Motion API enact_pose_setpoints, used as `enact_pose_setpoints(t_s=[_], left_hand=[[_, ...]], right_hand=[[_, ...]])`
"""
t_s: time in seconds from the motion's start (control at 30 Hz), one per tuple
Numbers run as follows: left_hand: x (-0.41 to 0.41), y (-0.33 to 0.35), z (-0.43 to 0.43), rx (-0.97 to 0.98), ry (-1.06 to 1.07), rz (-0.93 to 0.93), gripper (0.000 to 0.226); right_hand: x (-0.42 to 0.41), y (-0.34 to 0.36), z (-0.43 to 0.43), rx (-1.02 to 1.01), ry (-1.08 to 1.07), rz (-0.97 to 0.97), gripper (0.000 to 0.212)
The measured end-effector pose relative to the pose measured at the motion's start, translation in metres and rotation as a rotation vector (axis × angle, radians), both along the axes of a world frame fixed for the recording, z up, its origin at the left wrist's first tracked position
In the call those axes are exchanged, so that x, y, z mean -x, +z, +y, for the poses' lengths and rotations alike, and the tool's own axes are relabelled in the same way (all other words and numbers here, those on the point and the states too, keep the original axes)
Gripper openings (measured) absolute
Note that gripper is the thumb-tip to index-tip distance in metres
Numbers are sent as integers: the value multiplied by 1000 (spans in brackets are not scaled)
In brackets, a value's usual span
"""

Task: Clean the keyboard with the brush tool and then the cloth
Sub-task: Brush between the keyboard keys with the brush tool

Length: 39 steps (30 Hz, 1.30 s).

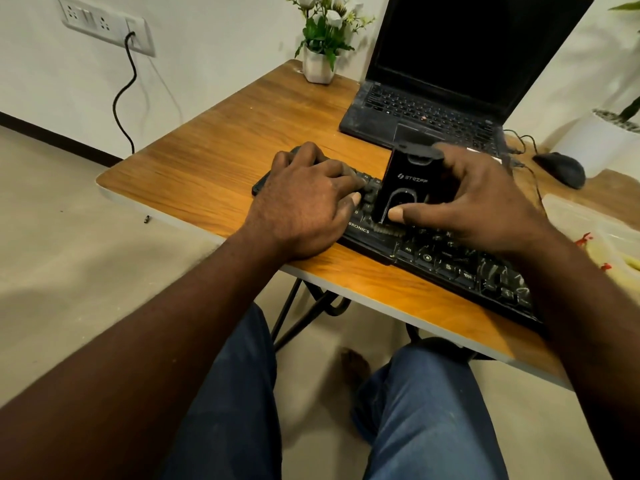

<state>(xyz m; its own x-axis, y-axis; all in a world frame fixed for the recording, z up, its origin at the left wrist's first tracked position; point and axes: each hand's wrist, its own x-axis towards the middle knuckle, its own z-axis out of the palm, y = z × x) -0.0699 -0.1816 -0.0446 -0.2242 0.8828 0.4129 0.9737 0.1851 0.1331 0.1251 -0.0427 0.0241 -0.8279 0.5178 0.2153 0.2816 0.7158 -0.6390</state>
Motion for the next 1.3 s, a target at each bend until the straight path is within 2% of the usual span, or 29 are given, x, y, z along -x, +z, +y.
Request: enact_pose_setpoints(t_s=[0.13, 0.27, 0.43, 0.63, 0.9, 1.13, 1.3], left_hand=[[1, 0, 1, -13, -10, -6, 53], [0, -1, 1, -12, -9, -9, 53], [0, 0, 1, -8, -7, -8, 54], [-1, -1, 0, -14, -4, 4, 49], [0, 0, 1, -4, 7, -8, 52], [-2, 0, -2, -4, 14, 9, 49], [0, -2, -2, -1, 21, 15, 51]], right_hand=[[-5, 3, 5, -175, -128, 9, 55], [-16, 6, 3, -88, -11, -29, 50], [-22, -1, 3, -188, -70, -14, 48], [16, -15, -20, -368, -35, 24, 47], [-35, -5, 2, -312, -94, -41, 53], [12, -15, -21, -313, -23, 55, 44], [-27, -2, 1, -135, -73, -27, 50]])
